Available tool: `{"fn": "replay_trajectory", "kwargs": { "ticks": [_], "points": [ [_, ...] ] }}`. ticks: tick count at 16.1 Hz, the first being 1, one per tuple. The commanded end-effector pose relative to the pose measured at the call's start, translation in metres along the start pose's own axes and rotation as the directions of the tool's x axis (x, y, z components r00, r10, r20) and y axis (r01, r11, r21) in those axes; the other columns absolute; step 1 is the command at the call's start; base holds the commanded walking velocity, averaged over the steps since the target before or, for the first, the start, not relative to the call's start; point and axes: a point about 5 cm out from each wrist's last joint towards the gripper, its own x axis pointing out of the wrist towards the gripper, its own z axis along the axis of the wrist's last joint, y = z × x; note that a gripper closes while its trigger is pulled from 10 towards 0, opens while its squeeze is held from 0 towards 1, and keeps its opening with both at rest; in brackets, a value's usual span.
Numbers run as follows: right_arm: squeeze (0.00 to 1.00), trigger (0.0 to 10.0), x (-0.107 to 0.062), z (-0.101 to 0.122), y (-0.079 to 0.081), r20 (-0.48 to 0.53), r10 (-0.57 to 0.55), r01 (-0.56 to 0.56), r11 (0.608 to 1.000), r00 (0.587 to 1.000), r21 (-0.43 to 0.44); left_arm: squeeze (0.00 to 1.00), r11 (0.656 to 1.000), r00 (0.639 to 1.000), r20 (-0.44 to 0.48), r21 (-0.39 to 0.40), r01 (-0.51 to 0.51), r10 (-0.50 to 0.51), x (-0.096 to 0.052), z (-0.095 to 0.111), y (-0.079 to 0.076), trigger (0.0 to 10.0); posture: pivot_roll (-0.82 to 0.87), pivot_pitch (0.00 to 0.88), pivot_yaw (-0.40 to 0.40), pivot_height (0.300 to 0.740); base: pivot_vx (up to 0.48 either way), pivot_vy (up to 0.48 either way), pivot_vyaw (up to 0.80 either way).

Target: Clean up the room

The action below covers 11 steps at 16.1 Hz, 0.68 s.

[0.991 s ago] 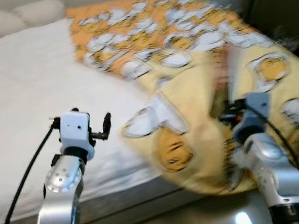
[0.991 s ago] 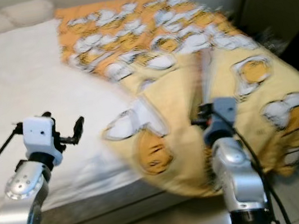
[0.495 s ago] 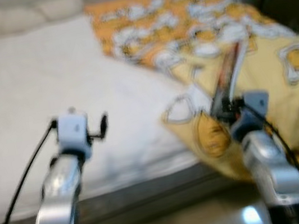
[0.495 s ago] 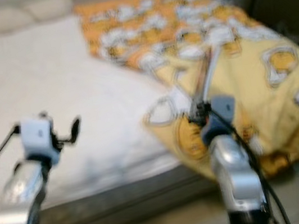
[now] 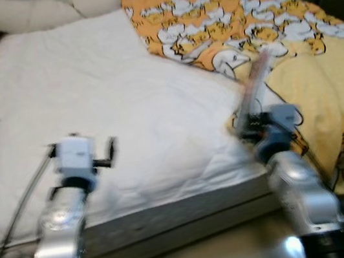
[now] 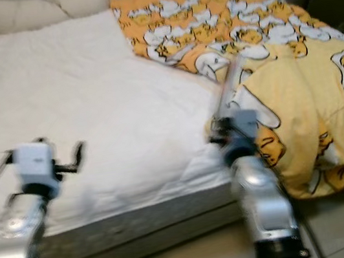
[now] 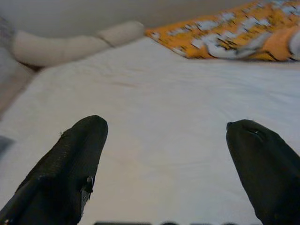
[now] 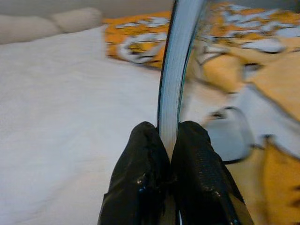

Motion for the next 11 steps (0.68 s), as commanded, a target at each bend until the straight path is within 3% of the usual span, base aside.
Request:
{"fn": "replay_trajectory", "kwargs": {
  "ticks": [1,11],
  "points": [
    [0.0,10.0,0.0019,0.0111,-0.0067,0.049,-0.019,0.02,1.0,0.999,-0.014,0.0,1.0,1.0,0.006,0.0,0.021,-0.021,0.0007,0.0024,-0.0079,10.0,0.16,0.0,-0.009,0.74,0.0,0.442,0.0],
    [0.0,10.0,0.0037,0.0103,-0.0033,0.041,0.003,-0.003,1.0,0.999,-0.014,0.0,1.0,1.0,0.003,0.001,0.006,-0.006,-0.001,0.0026,-0.0061,10.0,0.16,0.0,-0.009,0.74,0.0,0.442,0.0]
  ]
}}
